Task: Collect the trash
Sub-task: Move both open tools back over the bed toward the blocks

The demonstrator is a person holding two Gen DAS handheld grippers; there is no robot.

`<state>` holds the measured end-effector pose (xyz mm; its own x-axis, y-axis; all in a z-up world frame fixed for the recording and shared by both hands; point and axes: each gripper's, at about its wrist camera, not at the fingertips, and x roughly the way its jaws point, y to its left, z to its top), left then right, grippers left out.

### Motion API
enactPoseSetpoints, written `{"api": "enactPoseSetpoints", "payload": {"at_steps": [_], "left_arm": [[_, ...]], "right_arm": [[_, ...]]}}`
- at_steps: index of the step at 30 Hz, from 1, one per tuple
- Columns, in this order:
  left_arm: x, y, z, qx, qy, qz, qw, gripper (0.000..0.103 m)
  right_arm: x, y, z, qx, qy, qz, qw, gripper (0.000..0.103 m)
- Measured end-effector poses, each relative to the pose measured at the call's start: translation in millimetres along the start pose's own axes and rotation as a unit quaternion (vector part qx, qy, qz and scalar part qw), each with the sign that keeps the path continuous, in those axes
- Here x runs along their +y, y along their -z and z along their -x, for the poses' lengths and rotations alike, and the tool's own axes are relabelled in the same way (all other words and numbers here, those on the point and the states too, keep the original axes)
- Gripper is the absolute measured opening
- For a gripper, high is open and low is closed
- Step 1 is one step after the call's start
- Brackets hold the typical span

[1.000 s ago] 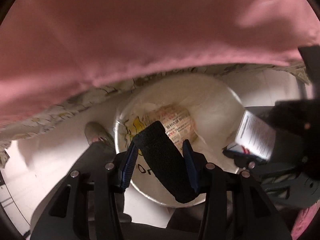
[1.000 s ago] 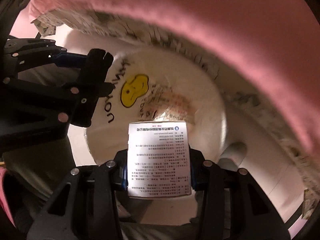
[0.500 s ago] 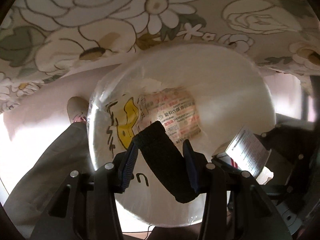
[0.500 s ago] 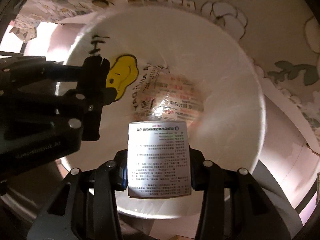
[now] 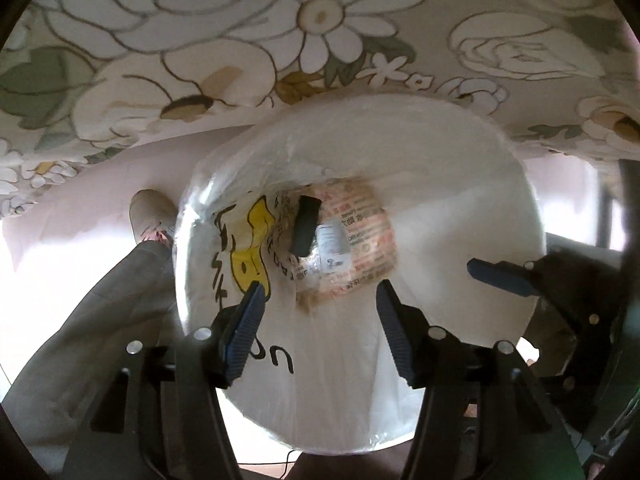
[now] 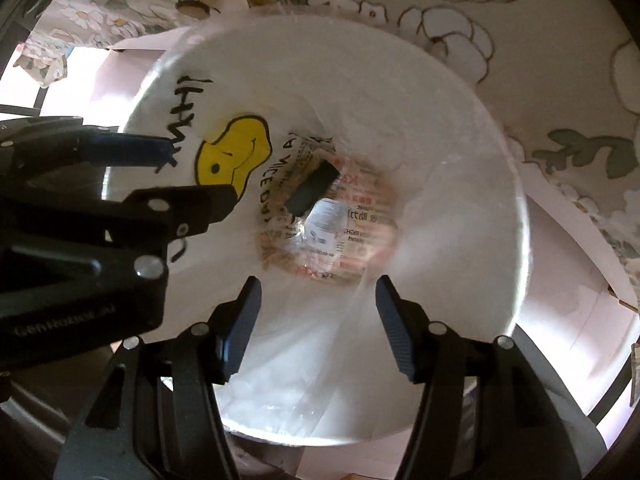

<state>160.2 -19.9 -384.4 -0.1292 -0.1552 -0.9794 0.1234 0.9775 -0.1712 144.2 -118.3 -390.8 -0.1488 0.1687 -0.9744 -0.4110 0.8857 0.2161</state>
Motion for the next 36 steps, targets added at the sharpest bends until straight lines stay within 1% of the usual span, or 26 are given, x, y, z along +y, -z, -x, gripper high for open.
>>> {"api": "enactPoseSetpoints", "payload": {"at_steps": [4,8,14,17,18,20,23,24,26,27,29,33,36], "left_arm": [[2.5,5.1,24.3,-0.013,-0.009,-0.007,0.9999,0.06],[1.1,14.0,50.6,-0.037,-0.008,-0.015,0.9992,0.06],[-10.4,28.9,104.5,-0.09,-0.027,-0.055,0.9941,0.06],[-14.1,37.6,138.0,-0.123,-0.028,-0.067,0.9898,0.06],[-16.6,39.3,143.5,-0.13,-0.028,-0.068,0.9888,0.06],[-20.4,41.6,167.1,-0.15,-0.027,-0.07,0.9858,0.06],[-21.2,43.2,189.7,-0.174,-0.03,-0.074,0.9815,0.061],[-23.6,43.4,199.0,-0.184,-0.033,-0.076,0.9794,0.064],[-25.6,42.7,221.2,-0.203,-0.034,-0.078,0.9754,0.065],[-26.3,41.9,225.6,-0.209,-0.033,-0.078,0.9742,0.065],[-26.4,38.9,247.5,-0.226,-0.034,-0.08,0.9702,0.065],[-31.2,36.2,279.4,-0.254,-0.044,-0.085,0.9625,0.069],[-34.5,31.6,307.0,-0.275,-0.048,-0.085,0.9565,0.072]], "right_arm": [[-1.2,6.9,19.8,-0.012,0.001,0.001,1.0,0.06],[1.5,16.6,45.9,-0.032,0.002,0.007,0.999,0.06],[7.1,31.5,92.1,-0.069,0.013,0.023,0.997,0.06],[7.5,37.3,110.2,-0.088,0.023,0.033,0.995,0.06],[8.5,39.5,119.1,-0.095,0.029,0.036,0.994,0.06],[11.0,42.6,136.8,-0.113,0.043,0.041,0.992,0.06],[13.9,43.9,159.9,-0.136,0.053,0.044,0.988,0.06],[13.6,43.9,169.9,-0.146,0.055,0.045,0.987,0.063],[14.3,45.0,189.0,-0.164,0.06,0.047,0.984,0.065],[14.7,44.9,201.0,-0.174,0.063,0.05,0.981,0.065],[16.2,44.3,225.9,-0.194,0.066,0.055,0.977,0.065],[19.9,41.3,270.2,-0.228,0.079,0.068,0.968,0.065],[23.2,38.9,304.2,-0.257,0.097,0.079,0.958,0.069]]}}
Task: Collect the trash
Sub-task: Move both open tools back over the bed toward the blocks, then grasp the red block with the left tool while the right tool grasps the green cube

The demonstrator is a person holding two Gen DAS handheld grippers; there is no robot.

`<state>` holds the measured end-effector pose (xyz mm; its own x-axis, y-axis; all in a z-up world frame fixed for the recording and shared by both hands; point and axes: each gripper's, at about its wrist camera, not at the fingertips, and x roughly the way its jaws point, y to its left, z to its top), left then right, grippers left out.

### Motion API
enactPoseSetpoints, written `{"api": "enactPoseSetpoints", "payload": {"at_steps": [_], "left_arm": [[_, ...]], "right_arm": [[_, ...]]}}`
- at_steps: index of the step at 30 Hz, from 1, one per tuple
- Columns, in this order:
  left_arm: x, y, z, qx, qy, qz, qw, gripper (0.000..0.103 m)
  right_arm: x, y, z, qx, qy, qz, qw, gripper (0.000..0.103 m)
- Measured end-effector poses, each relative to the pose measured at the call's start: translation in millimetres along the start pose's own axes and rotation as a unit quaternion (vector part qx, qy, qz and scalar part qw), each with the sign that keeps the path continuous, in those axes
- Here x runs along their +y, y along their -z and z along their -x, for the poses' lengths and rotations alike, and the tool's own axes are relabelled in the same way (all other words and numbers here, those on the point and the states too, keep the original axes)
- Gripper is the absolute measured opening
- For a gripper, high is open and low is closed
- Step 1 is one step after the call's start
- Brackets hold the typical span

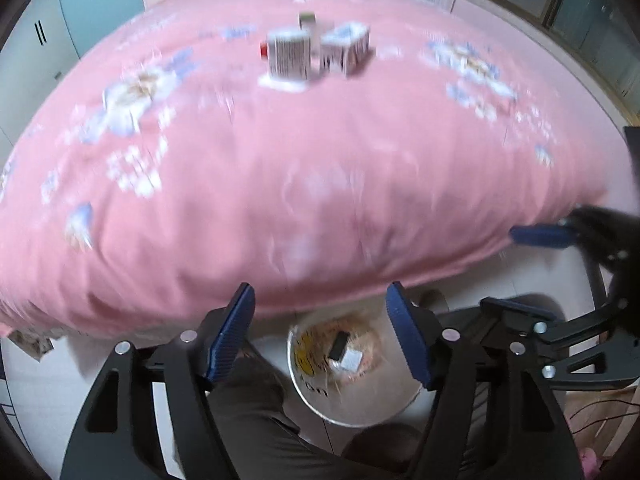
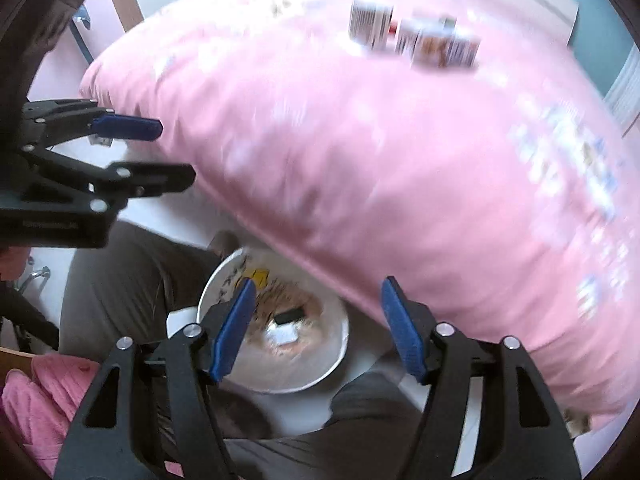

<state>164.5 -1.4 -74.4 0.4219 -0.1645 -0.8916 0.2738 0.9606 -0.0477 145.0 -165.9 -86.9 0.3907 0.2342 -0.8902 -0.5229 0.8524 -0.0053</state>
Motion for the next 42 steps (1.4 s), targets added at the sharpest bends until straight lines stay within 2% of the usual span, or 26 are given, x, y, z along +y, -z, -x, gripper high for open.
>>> {"api": "enactPoseSetpoints", "payload": {"at_steps": [7,12,21,29,34,38,42], "left_arm": [[7.7,-50.8,40.6,-0.043,-0.014,0.005,0.999,0.075],[18.4,-93.0,62.4,-0.073,-0.029,0.002,0.9969,0.078],[42.7,-167.7,57.3,-0.09,-0.059,-0.003,0.9941,0.079],[66.1,-230.6,10.6,-0.064,-0.051,-0.013,0.9965,0.079],[67.8,-255.3,-27.9,-0.041,-0.05,-0.037,0.9972,0.079],[68.9,-271.0,-58.2,-0.021,-0.031,-0.05,0.9981,0.079],[62.7,-281.5,-90.8,0.0,-0.026,-0.088,0.9958,0.079]], "right_arm": [[-25.6,-49.7,56.5,-0.055,0.023,0.009,0.998,0.069],[-49.2,-89.8,80.9,-0.083,0.05,0.013,0.995,0.072],[-87.5,-170.6,95.6,-0.114,0.07,0.018,0.991,0.072],[-126.8,-244.3,70.1,-0.112,0.033,-0.015,0.993,0.072],[-152.9,-293.6,32.7,-0.093,0.023,-0.033,0.995,0.072],[-172.5,-327.4,-2.9,-0.08,0.028,-0.043,0.995,0.072],[-189.8,-350.9,-39.5,-0.062,0.029,-0.056,0.996,0.072]]}}
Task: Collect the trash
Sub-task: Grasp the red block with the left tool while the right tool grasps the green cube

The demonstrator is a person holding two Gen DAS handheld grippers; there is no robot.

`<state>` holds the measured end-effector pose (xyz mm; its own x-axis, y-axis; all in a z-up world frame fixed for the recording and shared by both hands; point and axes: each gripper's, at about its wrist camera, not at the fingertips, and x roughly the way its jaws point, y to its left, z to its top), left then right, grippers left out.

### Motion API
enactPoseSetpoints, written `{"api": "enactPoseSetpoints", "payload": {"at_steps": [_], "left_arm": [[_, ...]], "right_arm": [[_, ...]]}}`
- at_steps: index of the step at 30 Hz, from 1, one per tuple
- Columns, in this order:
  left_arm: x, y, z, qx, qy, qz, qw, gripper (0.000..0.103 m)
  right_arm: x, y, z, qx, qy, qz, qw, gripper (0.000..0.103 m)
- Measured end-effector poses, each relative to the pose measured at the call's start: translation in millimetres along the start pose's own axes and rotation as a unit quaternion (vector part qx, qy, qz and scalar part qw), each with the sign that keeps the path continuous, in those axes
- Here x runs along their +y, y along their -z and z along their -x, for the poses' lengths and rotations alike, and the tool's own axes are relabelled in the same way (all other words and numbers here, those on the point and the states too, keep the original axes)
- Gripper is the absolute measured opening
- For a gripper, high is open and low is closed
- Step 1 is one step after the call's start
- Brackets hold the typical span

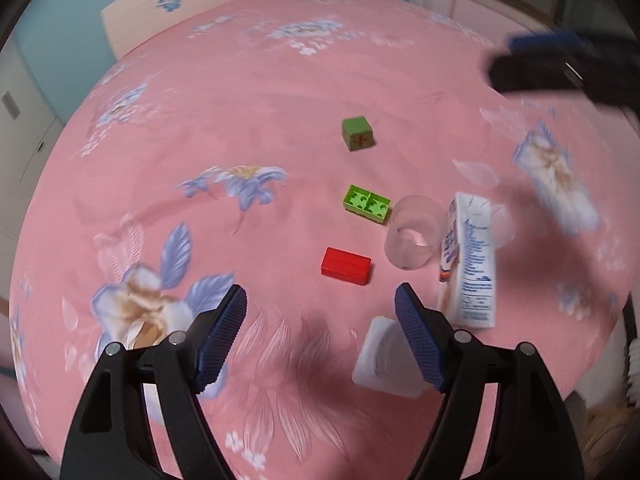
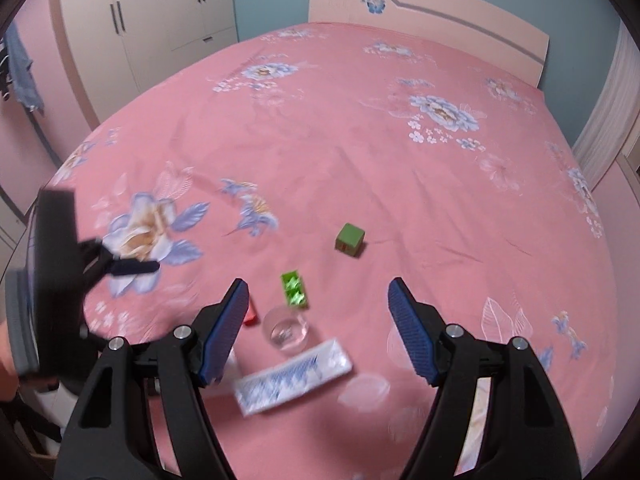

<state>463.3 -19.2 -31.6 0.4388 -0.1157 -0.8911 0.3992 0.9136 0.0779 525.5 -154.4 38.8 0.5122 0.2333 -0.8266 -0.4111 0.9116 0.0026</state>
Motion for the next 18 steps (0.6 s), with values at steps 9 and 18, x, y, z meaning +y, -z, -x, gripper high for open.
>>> {"api": "enactPoseSetpoints", "payload": {"at_steps": [9,18], "left_arm": [[3.5,-17.3,-55.4,0.034,0.022,-0.03,0.9988,0.079],[-2.8,-18.0,-87.5,0.047,0.036,-0.051,0.9969,0.079]], "right_arm": [[-19.2,-27.3,-99.6,0.064,-0.016,-0.057,0.996,0.072],[-36.0,-34.9,-179.5,0.124,0.001,-0.111,0.986,0.072]]}}
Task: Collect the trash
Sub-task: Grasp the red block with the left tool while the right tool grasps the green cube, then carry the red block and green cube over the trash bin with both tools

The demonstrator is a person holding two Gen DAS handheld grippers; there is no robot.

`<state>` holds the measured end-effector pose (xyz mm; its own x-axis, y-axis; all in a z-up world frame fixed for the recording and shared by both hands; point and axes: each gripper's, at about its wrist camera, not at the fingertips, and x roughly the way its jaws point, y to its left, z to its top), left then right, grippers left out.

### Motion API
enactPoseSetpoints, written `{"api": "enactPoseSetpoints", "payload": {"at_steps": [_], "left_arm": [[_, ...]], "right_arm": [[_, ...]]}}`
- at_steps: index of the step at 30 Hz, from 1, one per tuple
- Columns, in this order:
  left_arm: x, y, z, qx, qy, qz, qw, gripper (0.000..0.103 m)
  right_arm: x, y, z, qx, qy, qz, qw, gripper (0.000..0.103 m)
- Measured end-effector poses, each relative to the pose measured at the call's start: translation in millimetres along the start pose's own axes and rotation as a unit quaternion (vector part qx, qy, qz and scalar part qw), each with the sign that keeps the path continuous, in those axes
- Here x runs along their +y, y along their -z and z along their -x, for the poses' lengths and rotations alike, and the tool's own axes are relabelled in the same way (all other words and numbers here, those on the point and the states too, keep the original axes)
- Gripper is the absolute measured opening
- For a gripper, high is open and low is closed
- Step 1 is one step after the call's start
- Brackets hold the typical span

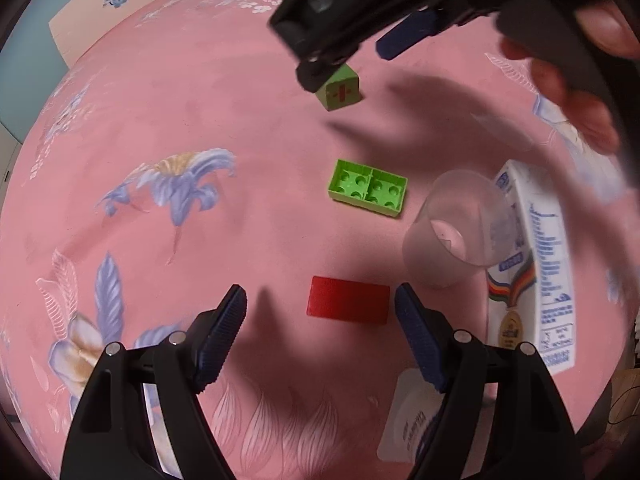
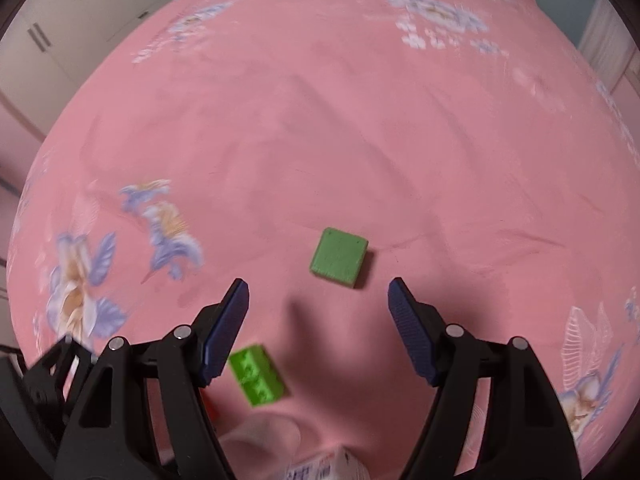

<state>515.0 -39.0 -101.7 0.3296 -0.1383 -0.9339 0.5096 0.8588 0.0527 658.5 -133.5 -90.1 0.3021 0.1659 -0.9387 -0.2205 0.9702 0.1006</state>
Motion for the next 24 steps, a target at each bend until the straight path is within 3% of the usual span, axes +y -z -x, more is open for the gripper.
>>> {"api": "enactPoseSetpoints", "payload": {"at_steps": [3,8,10,15,18,24], "left_arm": [[3.3,1.1,-8.0,0.0,0.013,0.01,0.9999,0.079],[6.6,5.7,-17.3,-0.001,0.025,0.016,0.9995,0.078],[4.0,5.1,-17.4,-0.005,0.025,0.011,0.9996,0.069],[-9.0,8.4,-15.0,-0.014,0.036,0.0,0.9993,0.041],[-11.0,9.3,-14.2,-0.012,0.033,0.003,0.9994,0.041],[-6.5,2.0,-10.5,-0.016,0.019,0.017,0.9995,0.041]], "right_arm": [[1.4,-5.0,-14.6,0.004,0.023,0.006,1.0,0.072],[-3.7,-7.0,-37.0,0.013,0.024,-0.004,1.0,0.072],[-7.3,-7.7,-41.6,0.013,0.016,-0.011,1.0,0.067],[-8.0,-4.9,-46.8,0.01,0.004,-0.006,1.0,0.041],[-6.9,-2.2,-45.6,0.008,0.002,0.004,1.0,0.031],[-7.4,3.7,-25.1,-0.009,0.005,0.01,1.0,0.031]]}}
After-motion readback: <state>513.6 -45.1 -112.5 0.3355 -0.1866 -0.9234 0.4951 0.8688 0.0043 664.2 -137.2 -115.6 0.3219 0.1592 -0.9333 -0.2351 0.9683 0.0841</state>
